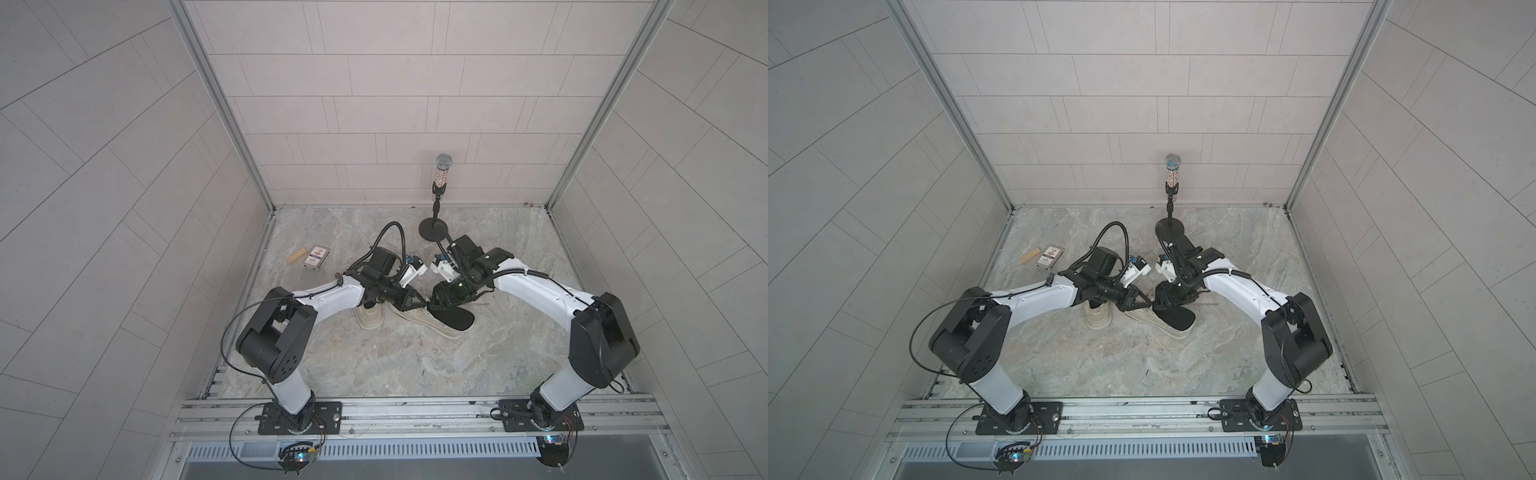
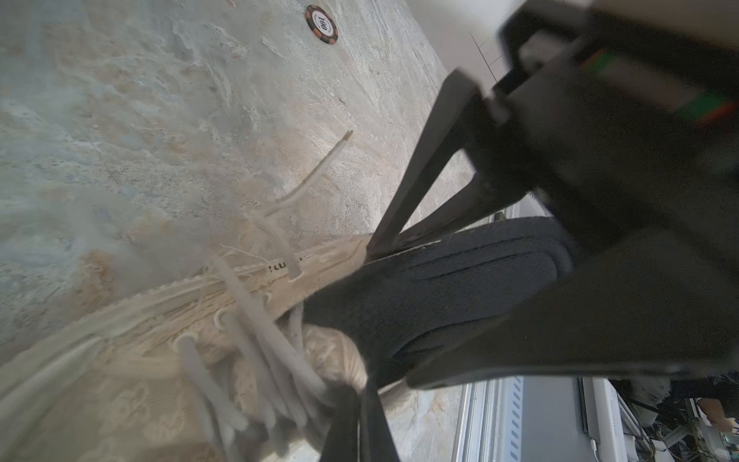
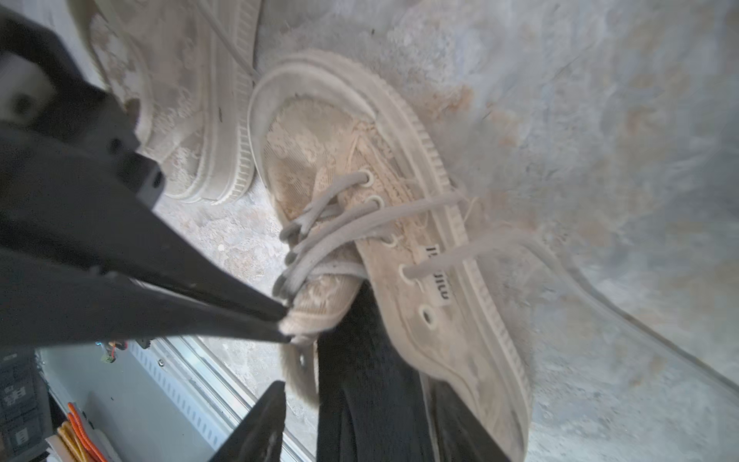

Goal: Insert the insole into the shoe

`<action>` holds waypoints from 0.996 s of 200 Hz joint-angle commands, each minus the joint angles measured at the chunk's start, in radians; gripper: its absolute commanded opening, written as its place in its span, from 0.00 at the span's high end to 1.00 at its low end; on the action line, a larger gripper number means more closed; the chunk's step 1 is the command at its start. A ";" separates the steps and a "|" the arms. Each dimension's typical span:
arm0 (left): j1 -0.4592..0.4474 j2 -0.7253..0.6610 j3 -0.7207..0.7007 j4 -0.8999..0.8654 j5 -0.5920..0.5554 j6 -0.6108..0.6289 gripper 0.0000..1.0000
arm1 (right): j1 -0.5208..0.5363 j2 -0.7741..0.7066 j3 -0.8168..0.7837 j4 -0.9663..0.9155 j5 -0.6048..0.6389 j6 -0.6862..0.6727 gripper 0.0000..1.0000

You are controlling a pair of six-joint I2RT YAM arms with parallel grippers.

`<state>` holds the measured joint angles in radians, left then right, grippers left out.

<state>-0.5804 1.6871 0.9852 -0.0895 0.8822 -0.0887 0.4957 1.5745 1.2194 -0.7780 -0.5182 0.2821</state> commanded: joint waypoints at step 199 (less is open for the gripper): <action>-0.032 -0.026 0.034 0.052 0.056 0.012 1.00 | -0.088 0.024 -0.077 -0.103 -0.213 0.082 1.00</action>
<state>-0.6048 1.6947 0.9890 -0.0757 0.8967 -0.0998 0.4034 1.5921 1.1267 -0.8967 -0.7063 0.3542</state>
